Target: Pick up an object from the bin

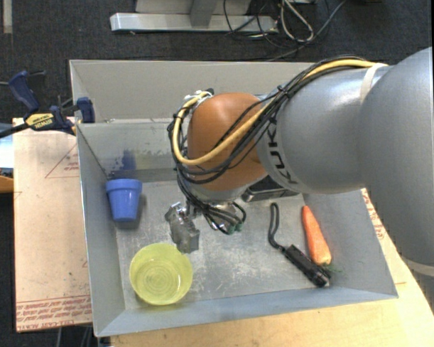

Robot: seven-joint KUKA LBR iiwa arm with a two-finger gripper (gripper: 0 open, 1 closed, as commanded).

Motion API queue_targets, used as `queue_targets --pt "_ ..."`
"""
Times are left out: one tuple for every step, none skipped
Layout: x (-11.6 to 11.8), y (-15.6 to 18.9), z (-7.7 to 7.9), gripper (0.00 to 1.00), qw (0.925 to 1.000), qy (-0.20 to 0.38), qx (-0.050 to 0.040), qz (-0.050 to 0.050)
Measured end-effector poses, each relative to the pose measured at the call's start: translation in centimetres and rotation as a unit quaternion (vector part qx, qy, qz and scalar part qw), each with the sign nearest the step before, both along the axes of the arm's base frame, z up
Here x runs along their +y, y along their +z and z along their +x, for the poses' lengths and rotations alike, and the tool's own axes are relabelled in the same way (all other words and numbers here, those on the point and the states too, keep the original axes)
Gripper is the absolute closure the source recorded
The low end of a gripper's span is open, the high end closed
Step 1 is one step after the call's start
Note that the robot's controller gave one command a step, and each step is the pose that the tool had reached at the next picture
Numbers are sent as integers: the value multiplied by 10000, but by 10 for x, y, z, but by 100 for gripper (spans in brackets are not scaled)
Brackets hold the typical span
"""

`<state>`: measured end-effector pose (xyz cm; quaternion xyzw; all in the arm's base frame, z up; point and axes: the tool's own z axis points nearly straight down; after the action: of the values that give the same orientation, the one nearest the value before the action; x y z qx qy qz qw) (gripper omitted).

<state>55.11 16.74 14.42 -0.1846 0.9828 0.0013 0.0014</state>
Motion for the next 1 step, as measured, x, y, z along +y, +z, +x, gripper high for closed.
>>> queue_targets --pt "-29 -9 31 100 10000 19 -14 1"
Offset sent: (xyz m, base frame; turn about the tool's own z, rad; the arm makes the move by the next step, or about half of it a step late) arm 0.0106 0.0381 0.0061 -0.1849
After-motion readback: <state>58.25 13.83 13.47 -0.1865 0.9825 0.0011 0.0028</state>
